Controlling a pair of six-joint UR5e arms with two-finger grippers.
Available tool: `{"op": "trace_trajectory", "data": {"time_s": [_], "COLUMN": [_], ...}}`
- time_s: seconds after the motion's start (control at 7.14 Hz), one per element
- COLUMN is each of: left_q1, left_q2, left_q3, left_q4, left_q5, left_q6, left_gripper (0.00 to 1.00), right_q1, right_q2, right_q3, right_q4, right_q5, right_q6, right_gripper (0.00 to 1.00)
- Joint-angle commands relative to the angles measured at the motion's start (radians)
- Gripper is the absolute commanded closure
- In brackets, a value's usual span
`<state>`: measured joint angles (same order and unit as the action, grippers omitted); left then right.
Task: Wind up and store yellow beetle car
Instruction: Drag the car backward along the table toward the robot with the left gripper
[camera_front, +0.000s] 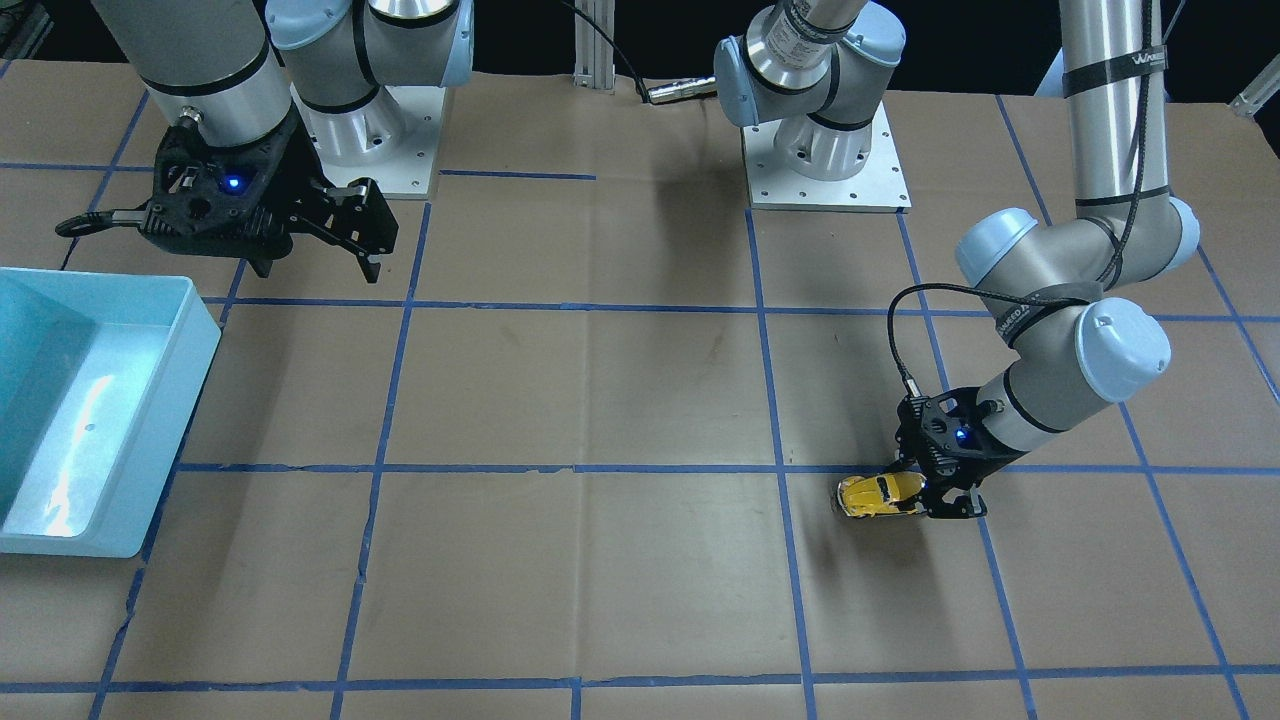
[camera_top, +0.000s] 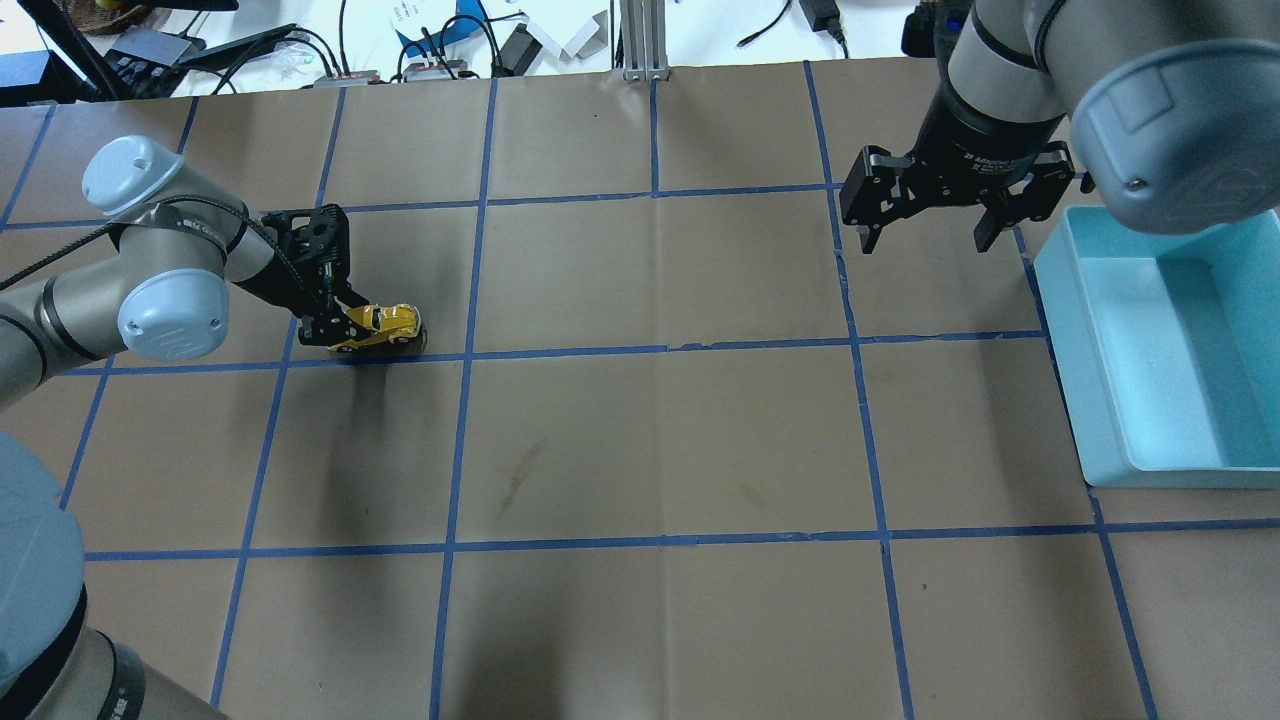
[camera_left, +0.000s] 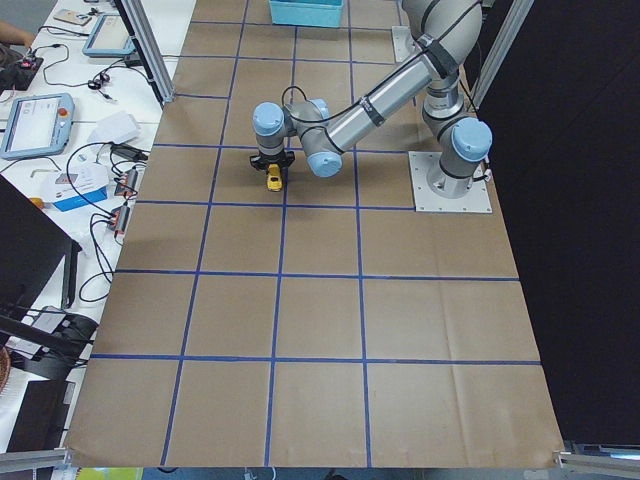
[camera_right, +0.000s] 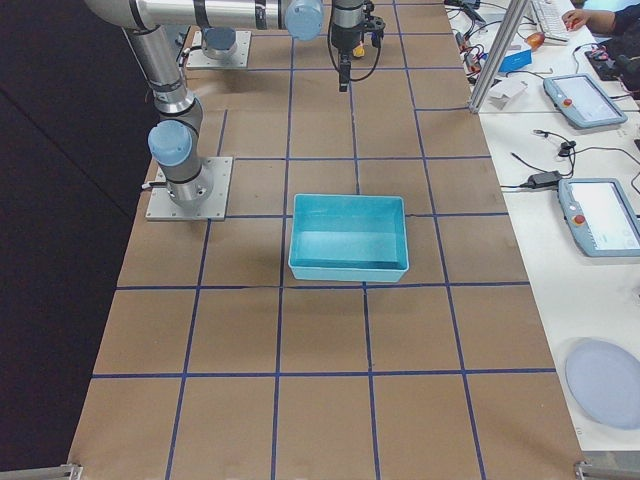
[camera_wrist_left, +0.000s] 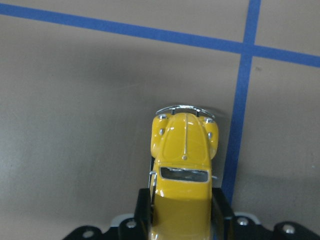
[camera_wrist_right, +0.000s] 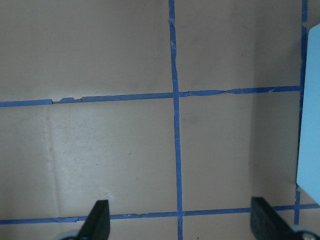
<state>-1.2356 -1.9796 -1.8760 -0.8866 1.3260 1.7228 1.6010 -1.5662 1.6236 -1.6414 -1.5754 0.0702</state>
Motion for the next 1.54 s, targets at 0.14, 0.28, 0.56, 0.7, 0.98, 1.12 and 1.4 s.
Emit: {"op": "trace_trajectory", "data": {"time_s": [0.14, 0.28, 0.56, 0.7, 0.98, 1.12, 1.4], "left_q1": [0.015, 0.016, 0.037, 0.053, 0.061, 0.071, 0.096], "left_q2": [-0.002, -0.002, -0.002, -0.002, -0.007, -0.008, -0.007], "left_q3": [0.000, 0.001, 0.000, 0.001, 0.001, 0.001, 0.001], "left_q4": [0.000, 0.000, -0.002, -0.014, -0.015, -0.015, -0.032], "left_q5": [-0.018, -0.016, -0.019, -0.034, -0.039, -0.039, -0.039], "left_q6": [0.021, 0.033, 0.038, 0.040, 0.083, 0.089, 0.136], "left_gripper": [0.75, 0.75, 0.75, 0.75, 0.75, 0.75, 0.75], "right_q1": [0.002, 0.002, 0.002, 0.002, 0.002, 0.002, 0.000], "right_q2": [0.000, 0.000, 0.000, 0.000, 0.000, 0.000, 0.000], "right_q3": [0.001, -0.001, -0.001, -0.001, -0.001, -0.001, -0.001], "right_q4": [0.000, 0.000, 0.000, 0.000, 0.000, 0.000, 0.000], "right_q5": [0.000, 0.000, 0.000, 0.000, 0.000, 0.000, 0.000], "right_q6": [-0.001, 0.000, 0.000, 0.000, 0.000, 0.000, 0.000], "right_gripper": [0.00, 0.00, 0.00, 0.00, 0.00, 0.00, 0.00]}}
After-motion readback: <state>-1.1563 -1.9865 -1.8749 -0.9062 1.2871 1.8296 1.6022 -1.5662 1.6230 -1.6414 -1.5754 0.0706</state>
